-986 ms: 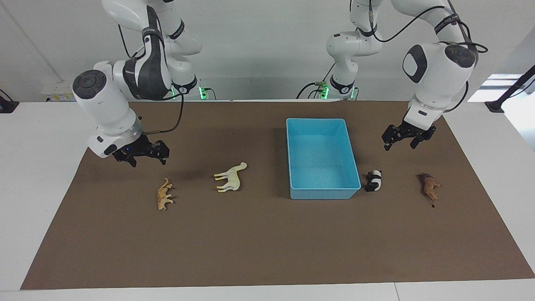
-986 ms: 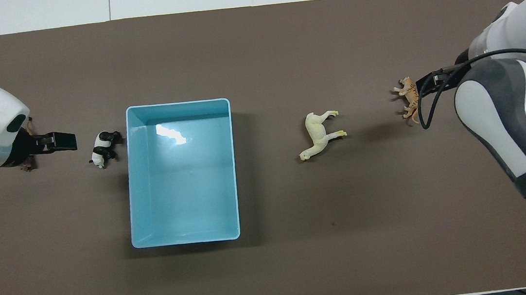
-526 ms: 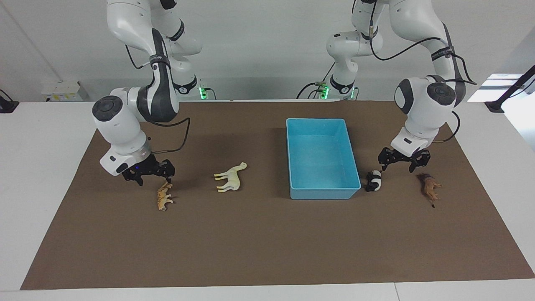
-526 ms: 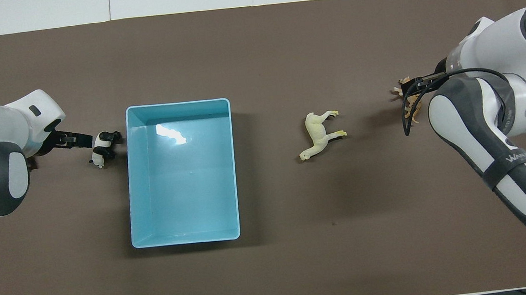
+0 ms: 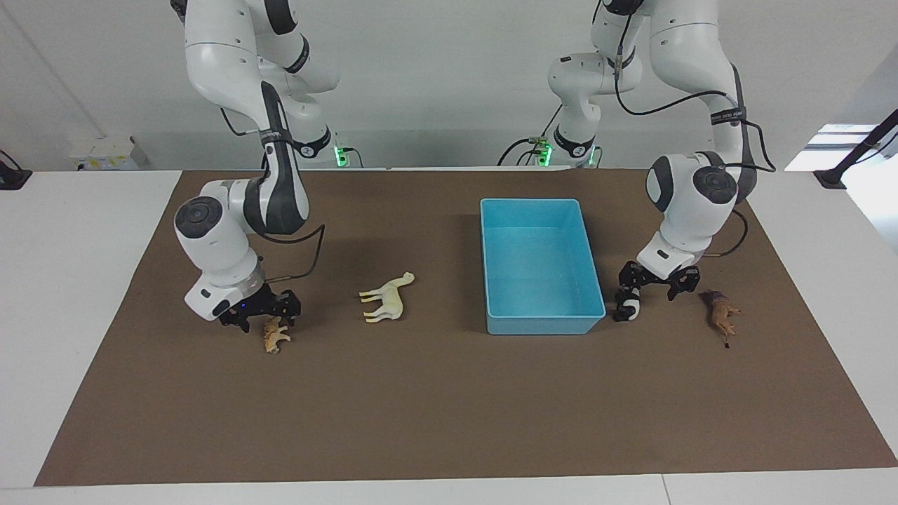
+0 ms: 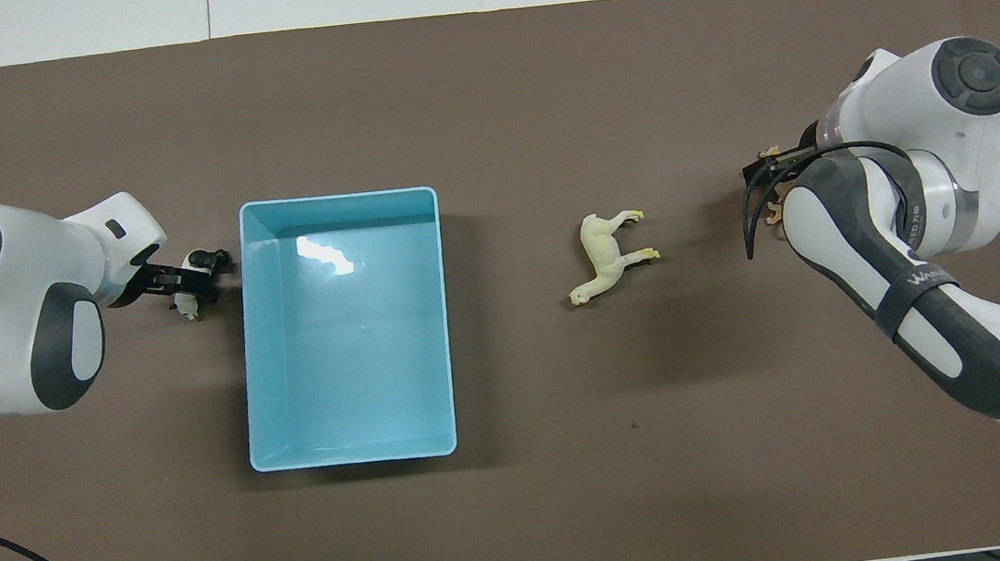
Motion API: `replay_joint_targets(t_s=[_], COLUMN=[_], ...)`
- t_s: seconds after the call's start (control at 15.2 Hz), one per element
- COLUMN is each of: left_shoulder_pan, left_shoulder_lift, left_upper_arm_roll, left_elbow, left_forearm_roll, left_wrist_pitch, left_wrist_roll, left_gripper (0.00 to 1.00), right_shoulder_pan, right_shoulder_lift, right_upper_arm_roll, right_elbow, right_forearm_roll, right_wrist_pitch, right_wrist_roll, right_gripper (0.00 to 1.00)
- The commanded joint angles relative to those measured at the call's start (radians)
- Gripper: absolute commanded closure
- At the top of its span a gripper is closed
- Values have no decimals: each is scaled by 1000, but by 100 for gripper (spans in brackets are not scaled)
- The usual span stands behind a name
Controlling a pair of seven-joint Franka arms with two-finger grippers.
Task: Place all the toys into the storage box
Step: 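Grasp the panda with the left gripper while the right gripper grasps the tan toy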
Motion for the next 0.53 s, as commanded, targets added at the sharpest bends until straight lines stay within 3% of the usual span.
replay_joint_targets(t_s=[0.0, 0.46], left_shoulder_pan=[-17, -37], left_shoulder_lift=[10, 31], left_upper_arm_roll=[4, 6], left_elbow=[-18, -26], left_forearm_roll=[18, 17], left_wrist_pitch=[35, 63], left_wrist_roll=[-27, -87], left_gripper=[0, 3], right_shoulder_pan=[7, 8], right_shoulder_lift=[16, 36], right_upper_arm_roll=[0, 0], right_elbow=[-6, -25], right_forearm_roll=[3, -8], right_wrist_pitch=[32, 86], right_wrist_roll=[-31, -82], right_gripper=[0, 3])
